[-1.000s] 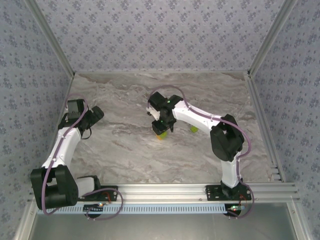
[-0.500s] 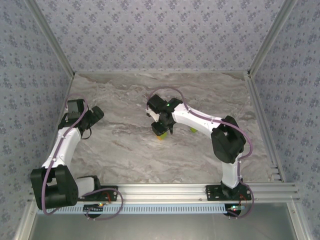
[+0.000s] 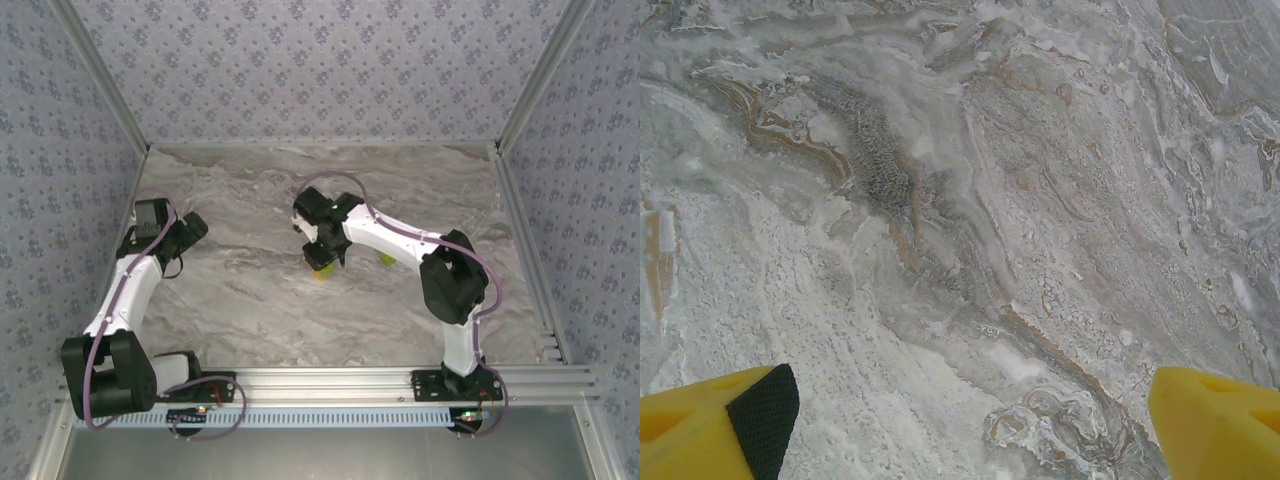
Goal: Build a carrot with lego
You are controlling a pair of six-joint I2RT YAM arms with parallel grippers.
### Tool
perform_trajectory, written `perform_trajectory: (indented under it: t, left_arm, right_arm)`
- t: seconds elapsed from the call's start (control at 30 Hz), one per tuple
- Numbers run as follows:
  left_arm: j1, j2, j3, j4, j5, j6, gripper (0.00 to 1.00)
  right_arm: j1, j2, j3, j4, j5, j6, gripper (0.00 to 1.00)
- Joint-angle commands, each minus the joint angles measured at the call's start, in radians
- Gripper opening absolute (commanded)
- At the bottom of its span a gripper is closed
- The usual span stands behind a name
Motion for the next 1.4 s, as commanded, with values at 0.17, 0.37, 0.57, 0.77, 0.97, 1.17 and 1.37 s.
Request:
perform_trajectory:
  t: [0.17, 0.37, 0.57, 0.77, 0.97, 1.17, 1.37]
  left_arm:
    - [0.001, -0.005, 0.011, 0.000, 0.001, -0.004, 0.92]
    - [0.002, 0.003, 0.012, 0.003, 0.003, -0.005, 0.92]
    - [0.002, 0.006, 0.015, 0.006, 0.004, -0.006, 0.92]
    - [0.001, 0.011, 0.016, 0.005, 0.004, -0.005, 0.92]
    - [0.001, 0.011, 0.015, 0.005, 0.003, -0.005, 0.92]
    - [0.002, 0.010, 0.012, 0.006, 0.004, -0.005, 0.92]
    - [0.002, 0.009, 0.011, 0.005, 0.004, -0.005, 0.92]
  right_arm:
    - [-0.038, 0.065, 0.134, -0.200, 0.014, -0.026, 0.35]
    - [-0.041, 0.059, 0.133, -0.168, 0.040, -0.017, 0.34]
    - [-0.042, 0.010, 0.057, -0.045, 0.069, -0.006, 0.34]
    - [-0.041, -0.022, 0.028, 0.031, 0.080, -0.009, 0.34]
    - [-0.043, -0.004, 0.029, 0.049, 0.068, -0.012, 0.34]
    - [-0.041, 0.006, 0.021, 0.075, 0.048, -0.009, 0.35]
    - [-0.042, 0.032, 0.042, 0.054, 0.051, -0.019, 0.36]
